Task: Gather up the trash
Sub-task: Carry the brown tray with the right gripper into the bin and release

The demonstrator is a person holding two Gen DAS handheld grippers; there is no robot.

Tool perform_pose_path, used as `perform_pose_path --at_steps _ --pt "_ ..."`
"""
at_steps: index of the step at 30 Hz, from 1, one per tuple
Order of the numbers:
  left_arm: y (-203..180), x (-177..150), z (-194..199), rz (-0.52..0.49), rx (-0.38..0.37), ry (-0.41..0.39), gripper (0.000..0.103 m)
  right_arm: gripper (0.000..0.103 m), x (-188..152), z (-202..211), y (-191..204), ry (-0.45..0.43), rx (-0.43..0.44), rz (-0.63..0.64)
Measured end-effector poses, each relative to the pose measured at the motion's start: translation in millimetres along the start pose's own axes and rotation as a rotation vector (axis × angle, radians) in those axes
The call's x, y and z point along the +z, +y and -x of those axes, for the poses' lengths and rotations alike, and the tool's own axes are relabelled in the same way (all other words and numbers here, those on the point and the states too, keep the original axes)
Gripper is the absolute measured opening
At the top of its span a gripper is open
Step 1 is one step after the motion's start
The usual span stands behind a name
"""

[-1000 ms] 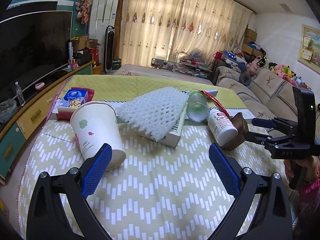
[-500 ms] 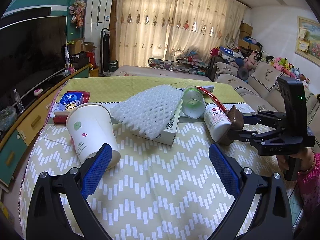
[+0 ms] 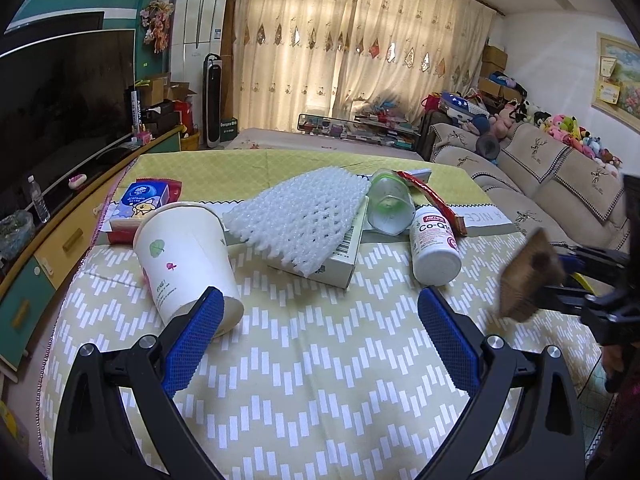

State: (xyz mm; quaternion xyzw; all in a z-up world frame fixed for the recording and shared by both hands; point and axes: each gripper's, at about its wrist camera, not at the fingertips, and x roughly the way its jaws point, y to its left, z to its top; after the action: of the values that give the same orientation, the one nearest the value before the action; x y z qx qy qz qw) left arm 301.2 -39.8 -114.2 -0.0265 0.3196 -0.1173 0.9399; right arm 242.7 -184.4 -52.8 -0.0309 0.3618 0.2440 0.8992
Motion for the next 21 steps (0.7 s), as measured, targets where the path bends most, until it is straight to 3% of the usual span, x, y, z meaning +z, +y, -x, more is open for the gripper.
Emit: perform_pose_path --at_steps 3,9,15,21 --pt "0.5 -0.2 0.6 0.004 0.0 -0.001 0.096 0.058 -14.9 27.1 -15.2 -0.043 -0.045 -0.085" --pt "0.5 0.0 0.4 0.001 0.003 -0.003 0.096 0.058 -65.1 96.1 -86.0 -0.126 -0.326 -0.349" --pt "1.4 -0.4 -0.7 -0.001 0.012 -0.003 0.096 0.058 -128.8 142.9 -165.0 -0.109 -0.572 -0.626" --pt "1.6 -0.4 -2.2 -0.001 0.022 0.001 0.096 0.06 -159.4 150.5 -218.1 -0.077 -0.67 -0.771"
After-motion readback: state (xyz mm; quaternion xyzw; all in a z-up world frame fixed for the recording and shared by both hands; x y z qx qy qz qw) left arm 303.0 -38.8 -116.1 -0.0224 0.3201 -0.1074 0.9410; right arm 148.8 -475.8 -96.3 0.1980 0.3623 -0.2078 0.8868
